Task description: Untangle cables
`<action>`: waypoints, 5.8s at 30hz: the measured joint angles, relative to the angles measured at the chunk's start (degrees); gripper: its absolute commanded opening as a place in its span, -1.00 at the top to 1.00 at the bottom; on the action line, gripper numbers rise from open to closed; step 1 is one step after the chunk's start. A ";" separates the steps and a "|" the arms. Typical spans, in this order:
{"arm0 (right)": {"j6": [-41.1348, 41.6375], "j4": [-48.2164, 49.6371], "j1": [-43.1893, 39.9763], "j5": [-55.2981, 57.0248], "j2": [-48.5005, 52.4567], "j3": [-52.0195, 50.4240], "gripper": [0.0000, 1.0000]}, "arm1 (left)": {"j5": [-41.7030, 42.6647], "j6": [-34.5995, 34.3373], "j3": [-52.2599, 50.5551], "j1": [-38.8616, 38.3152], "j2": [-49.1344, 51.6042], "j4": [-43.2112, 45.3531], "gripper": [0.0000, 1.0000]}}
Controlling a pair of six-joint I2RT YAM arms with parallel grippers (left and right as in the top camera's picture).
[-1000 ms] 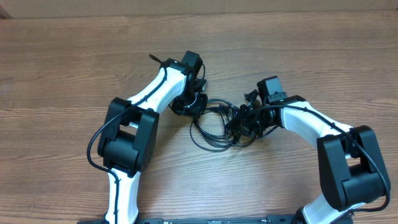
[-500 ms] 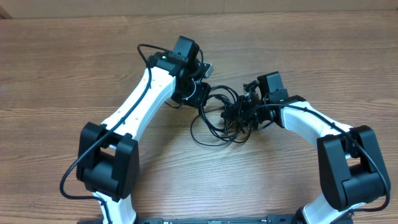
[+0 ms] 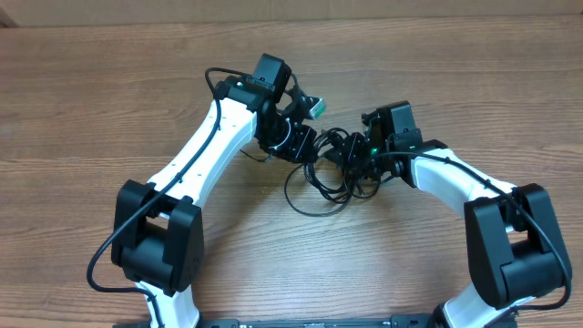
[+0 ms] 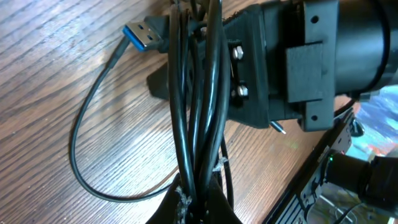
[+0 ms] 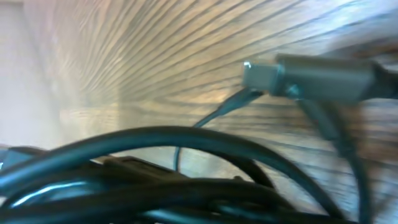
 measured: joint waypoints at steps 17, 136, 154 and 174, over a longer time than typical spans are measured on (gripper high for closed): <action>-14.27 -10.69 -17.97 -36.13 -3.50 2.54 0.06 | -1.42 2.34 0.00 0.00 0.00 -1.79 0.92; -17.14 -26.86 -10.29 18.12 -3.52 0.35 0.63 | -36.98 -48.59 -19.71 -3.39 0.00 2.23 0.63; -17.14 -26.82 -10.32 18.12 -3.52 0.35 0.63 | -39.26 -45.68 -19.71 6.99 0.00 -4.59 0.45; -17.11 -26.18 -10.29 13.88 -3.52 0.35 0.55 | -36.96 -42.66 -19.71 13.14 0.00 -2.71 0.26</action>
